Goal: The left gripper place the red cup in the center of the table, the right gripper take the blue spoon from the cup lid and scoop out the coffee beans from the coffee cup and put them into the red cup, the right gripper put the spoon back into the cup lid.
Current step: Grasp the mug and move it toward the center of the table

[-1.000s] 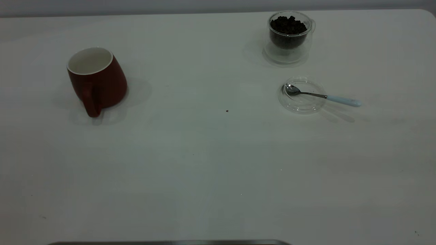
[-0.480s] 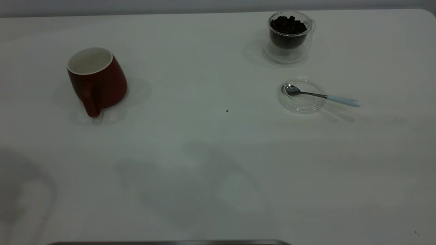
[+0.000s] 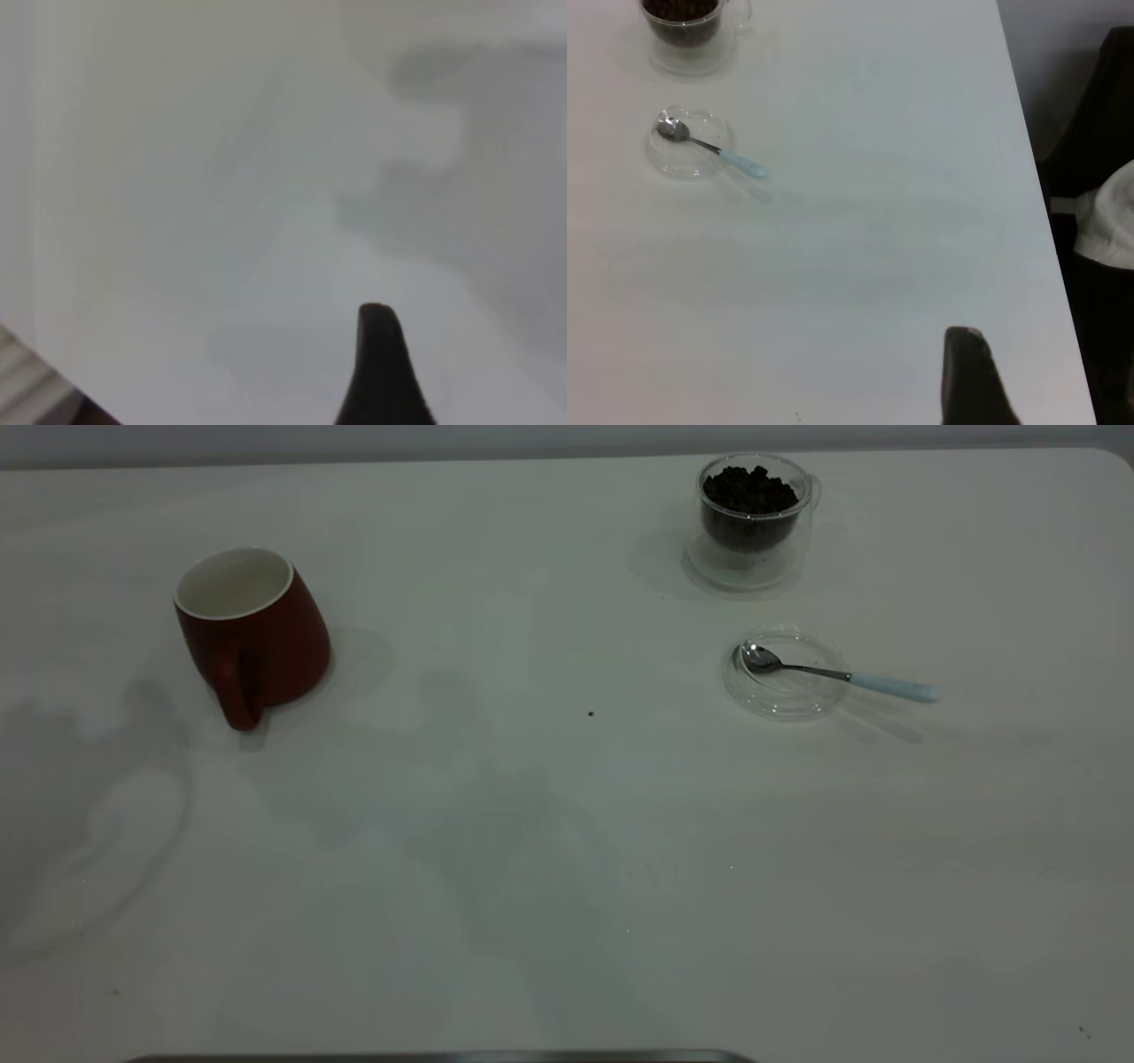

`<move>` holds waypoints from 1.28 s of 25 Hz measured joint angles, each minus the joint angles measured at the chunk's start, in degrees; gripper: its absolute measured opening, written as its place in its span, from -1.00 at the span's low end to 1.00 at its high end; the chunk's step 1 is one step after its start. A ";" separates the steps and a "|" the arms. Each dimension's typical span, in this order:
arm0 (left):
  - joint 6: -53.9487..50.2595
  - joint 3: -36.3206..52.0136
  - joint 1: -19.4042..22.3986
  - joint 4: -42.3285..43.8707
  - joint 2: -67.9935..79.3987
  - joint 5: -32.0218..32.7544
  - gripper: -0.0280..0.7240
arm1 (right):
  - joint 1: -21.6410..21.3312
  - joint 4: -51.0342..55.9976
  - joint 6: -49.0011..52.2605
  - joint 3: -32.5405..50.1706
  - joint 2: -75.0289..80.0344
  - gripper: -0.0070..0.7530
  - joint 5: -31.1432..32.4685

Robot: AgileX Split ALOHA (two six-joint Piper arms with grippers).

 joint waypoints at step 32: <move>1.05 -15.05 -20.17 13.17 29.63 -16.85 0.63 | 0.00 0.00 0.00 0.00 0.00 0.20 0.00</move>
